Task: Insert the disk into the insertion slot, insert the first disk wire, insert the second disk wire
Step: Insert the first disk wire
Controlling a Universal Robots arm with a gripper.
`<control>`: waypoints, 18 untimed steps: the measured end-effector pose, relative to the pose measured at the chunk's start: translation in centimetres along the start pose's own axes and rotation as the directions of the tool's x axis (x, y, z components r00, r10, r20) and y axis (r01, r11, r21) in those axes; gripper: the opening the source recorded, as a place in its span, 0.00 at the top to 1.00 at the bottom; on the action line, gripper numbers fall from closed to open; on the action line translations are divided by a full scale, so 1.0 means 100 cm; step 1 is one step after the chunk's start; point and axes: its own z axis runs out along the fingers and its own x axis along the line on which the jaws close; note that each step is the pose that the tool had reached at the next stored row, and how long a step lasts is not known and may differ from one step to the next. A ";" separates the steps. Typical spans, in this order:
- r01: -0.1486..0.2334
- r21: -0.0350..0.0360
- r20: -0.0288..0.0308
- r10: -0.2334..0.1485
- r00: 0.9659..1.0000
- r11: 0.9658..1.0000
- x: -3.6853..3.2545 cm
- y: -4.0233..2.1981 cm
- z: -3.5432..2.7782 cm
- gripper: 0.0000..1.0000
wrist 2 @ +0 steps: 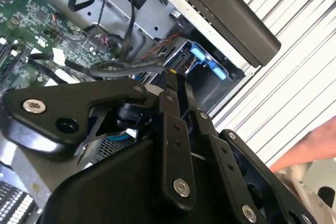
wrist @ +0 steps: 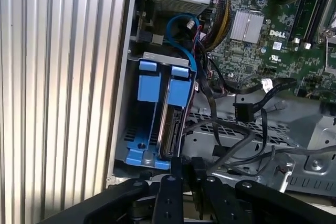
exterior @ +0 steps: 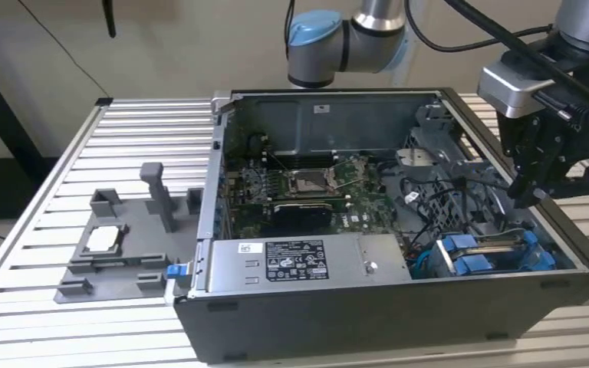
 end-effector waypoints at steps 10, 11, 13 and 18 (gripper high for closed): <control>-0.029 -0.067 -0.014 0.028 1.000 0.997 -0.0007 0.0003 0.0034 0.81; -0.034 -0.072 -0.014 0.033 0.999 0.997 -0.0010 0.0004 0.0043 0.81; -0.047 -0.078 -0.015 0.046 0.999 0.996 -0.0015 0.0007 0.0063 0.81; -0.071 -0.081 -0.013 0.070 0.997 0.994 -0.0024 0.0009 0.0094 0.81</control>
